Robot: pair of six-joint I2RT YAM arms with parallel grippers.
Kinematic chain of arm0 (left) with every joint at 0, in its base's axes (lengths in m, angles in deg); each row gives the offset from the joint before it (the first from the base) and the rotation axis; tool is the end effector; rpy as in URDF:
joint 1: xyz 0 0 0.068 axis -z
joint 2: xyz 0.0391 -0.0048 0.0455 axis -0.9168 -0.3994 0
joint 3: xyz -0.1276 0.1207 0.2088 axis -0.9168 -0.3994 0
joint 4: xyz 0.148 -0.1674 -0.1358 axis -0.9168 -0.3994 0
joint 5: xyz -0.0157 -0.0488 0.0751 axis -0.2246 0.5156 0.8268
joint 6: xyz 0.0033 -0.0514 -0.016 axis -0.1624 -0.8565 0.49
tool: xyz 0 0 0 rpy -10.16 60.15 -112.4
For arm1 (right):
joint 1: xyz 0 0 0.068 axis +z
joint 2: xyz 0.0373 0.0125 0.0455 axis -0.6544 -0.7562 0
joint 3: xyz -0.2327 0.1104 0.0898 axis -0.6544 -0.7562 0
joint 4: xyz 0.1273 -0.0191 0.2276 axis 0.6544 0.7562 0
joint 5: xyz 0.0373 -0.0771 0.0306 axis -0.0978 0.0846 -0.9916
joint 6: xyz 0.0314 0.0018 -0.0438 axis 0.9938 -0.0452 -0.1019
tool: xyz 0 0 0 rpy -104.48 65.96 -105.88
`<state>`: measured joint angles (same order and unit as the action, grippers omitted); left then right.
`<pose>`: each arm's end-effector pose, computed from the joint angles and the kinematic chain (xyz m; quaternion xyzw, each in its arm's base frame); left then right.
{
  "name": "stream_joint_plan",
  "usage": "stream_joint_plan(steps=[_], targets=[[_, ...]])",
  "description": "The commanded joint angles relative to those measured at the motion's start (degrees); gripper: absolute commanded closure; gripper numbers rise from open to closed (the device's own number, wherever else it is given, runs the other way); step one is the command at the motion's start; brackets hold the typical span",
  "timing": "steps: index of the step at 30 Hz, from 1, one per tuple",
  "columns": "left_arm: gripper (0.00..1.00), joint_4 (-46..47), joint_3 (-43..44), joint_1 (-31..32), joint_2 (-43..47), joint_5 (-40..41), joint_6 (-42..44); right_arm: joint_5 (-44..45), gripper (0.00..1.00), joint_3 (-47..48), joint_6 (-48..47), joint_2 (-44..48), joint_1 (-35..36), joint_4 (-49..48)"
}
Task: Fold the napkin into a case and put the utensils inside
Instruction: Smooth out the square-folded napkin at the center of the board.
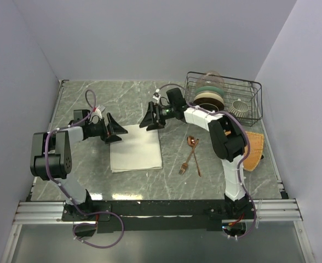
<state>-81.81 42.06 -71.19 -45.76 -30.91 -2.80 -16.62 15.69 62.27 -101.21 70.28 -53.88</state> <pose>0.3190 -0.0046 0.1542 -0.0631 0.8302 -0.5204 0.1895 0.3910 0.2537 0.1892 -0.1628 0.8098 0.5536 0.1056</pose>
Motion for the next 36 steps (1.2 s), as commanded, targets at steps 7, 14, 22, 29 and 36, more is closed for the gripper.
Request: stream_joint_plan(steps=[7, 14, 22, 29, 36], targets=[[0.01, -10.9, 1.1, -1.5, 6.2, 2.0, 11.8, 7.6, 0.64, 5.0, 2.9, -13.1, -1.5, -4.7], [0.01, -28.7, 8.9, -2.2, 12.8, 8.2, 36.2, 2.7, 0.59, 7.3, -6.1, -6.6, -1.4, 3.7], [0.01, -45.7, 13.7, -1.6, 19.4, 12.8, 67.5, 2.0, 0.60, -6.0, -11.4, 14.4, 5.2, 10.3], [0.01, -43.7, 12.9, -1.1, 18.5, 7.9, 61.6, -1.2, 0.54, -26.2, -0.3, 17.0, 9.5, -3.5], [0.01, -42.4, 9.7, -1.2, 19.7, 7.8, 60.1, 0.3, 0.39, -29.8, 6.3, 8.2, 8.5, -9.6]])
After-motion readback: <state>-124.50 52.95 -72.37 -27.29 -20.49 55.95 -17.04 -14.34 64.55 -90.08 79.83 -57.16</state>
